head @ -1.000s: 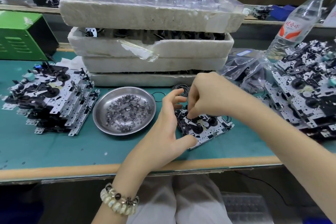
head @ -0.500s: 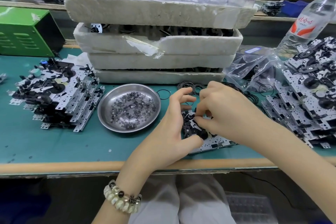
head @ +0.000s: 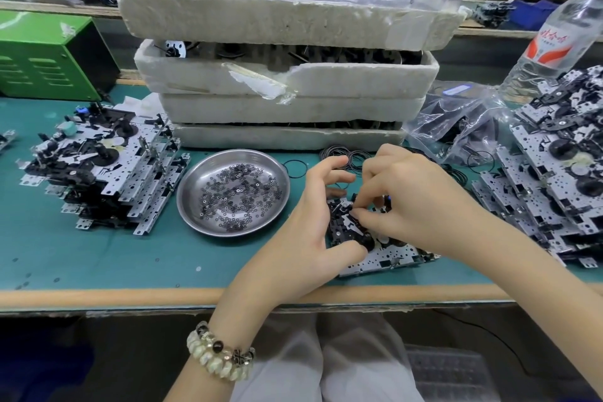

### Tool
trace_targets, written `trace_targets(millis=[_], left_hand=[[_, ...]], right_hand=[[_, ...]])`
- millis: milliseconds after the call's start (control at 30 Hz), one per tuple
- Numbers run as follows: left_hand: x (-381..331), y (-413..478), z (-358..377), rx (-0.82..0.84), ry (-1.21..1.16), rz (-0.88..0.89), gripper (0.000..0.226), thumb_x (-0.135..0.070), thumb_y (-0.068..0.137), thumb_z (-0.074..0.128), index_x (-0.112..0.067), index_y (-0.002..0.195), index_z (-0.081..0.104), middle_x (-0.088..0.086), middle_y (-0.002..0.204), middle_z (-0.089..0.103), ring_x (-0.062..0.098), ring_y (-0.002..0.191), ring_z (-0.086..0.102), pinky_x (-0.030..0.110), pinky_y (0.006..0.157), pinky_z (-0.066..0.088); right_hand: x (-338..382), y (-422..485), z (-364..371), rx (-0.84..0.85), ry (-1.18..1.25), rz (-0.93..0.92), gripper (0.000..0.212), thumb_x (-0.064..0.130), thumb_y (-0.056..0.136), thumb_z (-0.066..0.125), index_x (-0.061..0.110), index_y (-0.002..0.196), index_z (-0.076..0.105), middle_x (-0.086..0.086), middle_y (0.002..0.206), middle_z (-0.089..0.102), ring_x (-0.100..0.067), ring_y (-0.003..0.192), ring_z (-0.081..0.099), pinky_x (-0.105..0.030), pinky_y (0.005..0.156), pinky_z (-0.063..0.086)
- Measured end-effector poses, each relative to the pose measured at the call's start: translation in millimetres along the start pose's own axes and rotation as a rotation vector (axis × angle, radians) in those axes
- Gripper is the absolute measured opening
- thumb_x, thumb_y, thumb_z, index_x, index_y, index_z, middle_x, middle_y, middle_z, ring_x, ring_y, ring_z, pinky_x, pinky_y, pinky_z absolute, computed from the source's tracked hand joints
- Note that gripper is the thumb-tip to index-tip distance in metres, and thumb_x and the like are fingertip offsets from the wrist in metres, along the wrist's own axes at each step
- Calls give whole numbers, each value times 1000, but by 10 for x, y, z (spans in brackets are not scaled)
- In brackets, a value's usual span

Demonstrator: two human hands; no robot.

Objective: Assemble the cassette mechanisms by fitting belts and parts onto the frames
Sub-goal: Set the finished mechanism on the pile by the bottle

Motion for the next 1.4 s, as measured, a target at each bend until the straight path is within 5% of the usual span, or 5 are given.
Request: trace_targets(millis=[433,600,767,1100,1400], left_hand=[[-78,-48,-186,-149,-97,116,78,-31,76,62,-29,145,27,-4,141,45,18,140,37,50,115,35],[-111,-56,-202,-142,-157,157,77,-34,76,63,-26,144,29,-1,142,46,26,138,39,47,112,37],[-193,-89,-271,-184,-251,231,69,-32,76,61,-28,140,36,-1,142,49,32,136,41,45,106,42],[-114,-30,-401,-276,-386,310,65,-13,75,64,-47,128,47,-2,134,58,24,127,54,42,101,51],[-73,131,-394,-355,-446,232,54,-5,71,53,-30,118,48,-8,115,66,8,107,63,30,89,58]], right_hand=[[-148,-98,1,-142,62,117,12,30,82,74,20,77,78,8,70,55,-20,79,47,-43,70,47],[-284,-175,142,121,207,122,71,79,61,64,35,117,56,21,114,51,-7,113,42,-25,99,37],[-334,-339,429,373,257,36,121,59,59,86,39,151,9,29,146,20,4,141,14,-11,114,13],[-260,-379,-113,-56,226,36,104,44,61,90,20,147,37,8,144,44,-10,132,39,-32,112,31],[-928,-1234,-1644,-753,208,214,89,53,67,84,21,136,40,12,130,51,-8,123,50,-22,101,40]])
Point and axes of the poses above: each hand's wrist, its own y-axis towards the middle knuckle, its own z-axis out of the palm, x = y × z, the point moved 10 cm from there along y, towards the middle knuckle
